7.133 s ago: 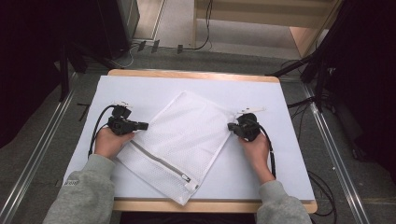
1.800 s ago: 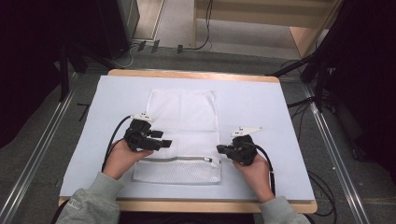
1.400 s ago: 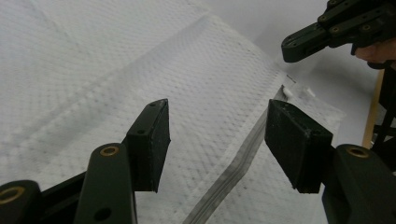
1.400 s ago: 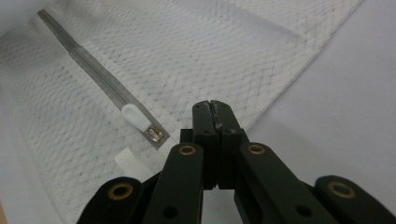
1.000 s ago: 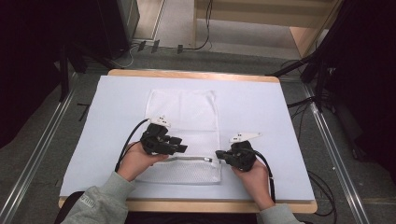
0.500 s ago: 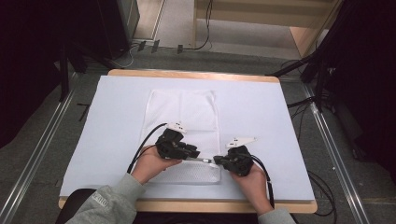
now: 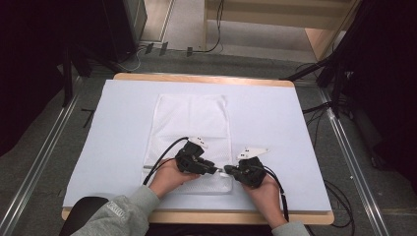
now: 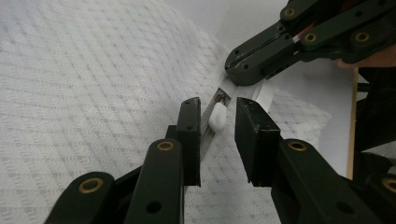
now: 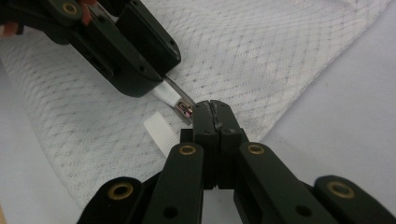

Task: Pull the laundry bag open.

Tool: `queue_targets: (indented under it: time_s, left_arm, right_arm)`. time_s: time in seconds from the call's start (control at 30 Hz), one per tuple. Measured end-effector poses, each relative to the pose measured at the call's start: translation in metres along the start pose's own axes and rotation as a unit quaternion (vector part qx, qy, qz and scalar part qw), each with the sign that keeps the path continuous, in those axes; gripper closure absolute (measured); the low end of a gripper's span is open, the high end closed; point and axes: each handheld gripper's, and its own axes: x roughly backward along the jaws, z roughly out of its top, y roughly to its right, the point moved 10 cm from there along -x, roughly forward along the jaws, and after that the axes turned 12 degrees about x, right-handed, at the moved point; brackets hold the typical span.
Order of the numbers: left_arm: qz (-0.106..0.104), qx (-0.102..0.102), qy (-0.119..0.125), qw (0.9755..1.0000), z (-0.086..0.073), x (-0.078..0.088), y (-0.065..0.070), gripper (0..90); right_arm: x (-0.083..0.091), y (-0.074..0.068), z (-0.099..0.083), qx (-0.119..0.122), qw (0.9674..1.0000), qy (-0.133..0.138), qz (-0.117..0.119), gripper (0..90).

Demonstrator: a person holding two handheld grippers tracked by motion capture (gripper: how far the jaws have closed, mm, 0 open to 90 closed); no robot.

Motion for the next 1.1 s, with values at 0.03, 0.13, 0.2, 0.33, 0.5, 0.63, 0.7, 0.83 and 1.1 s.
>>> queue_targets:
  time_s: [0.03,0.13,0.2,0.33,0.5,0.63,0.7,0.83,1.1]
  left_arm:
    - [-0.001,-0.003,0.0,1.0,0.0,0.0,0.0,72.7]
    - [-0.002,-0.006,0.0,1.0,-0.001,-0.002,0.002,73.7]
    - [-0.002,-0.008,0.0,1.0,-0.001,-0.005,0.004,75.0]
    - [0.001,-0.012,0.002,0.9999,0.0,-0.009,0.006,78.7]
    - [0.001,-0.006,0.003,1.0,0.001,-0.011,0.005,86.2]
    - [0.001,-0.006,-0.001,1.0,0.001,-0.011,0.005,86.8]
    - [0.001,-0.002,-0.001,1.0,0.002,-0.011,0.005,87.0]
    - [-0.011,0.006,-0.009,0.9999,0.002,-0.011,0.004,87.5]
    - [-0.023,0.023,-0.015,0.9994,0.003,-0.011,0.003,87.8]
  right_arm:
    - [0.0,0.0,0.0,0.001,1.0,0.0,0.0,90.0]
    - [0.0,0.0,0.0,0.002,1.0,-0.001,-0.004,90.0]
    - [0.0,-0.001,0.0,0.003,1.0,-0.001,-0.004,90.0]
    - [0.0,0.0,0.0,0.004,1.0,0.001,-0.002,90.0]
    - [0.0,0.0,0.0,0.011,0.9999,0.001,-0.002,90.0]
    - [-0.001,-0.002,0.0,0.011,0.9999,0.003,0.003,90.0]
    - [-0.002,-0.002,0.0,0.018,0.9998,0.004,0.002,90.0]
    - [-0.002,-0.002,0.0,0.015,0.9998,0.007,0.006,90.0]
    - [-0.002,-0.002,-0.001,0.018,0.9998,0.01,0.006,90.0]
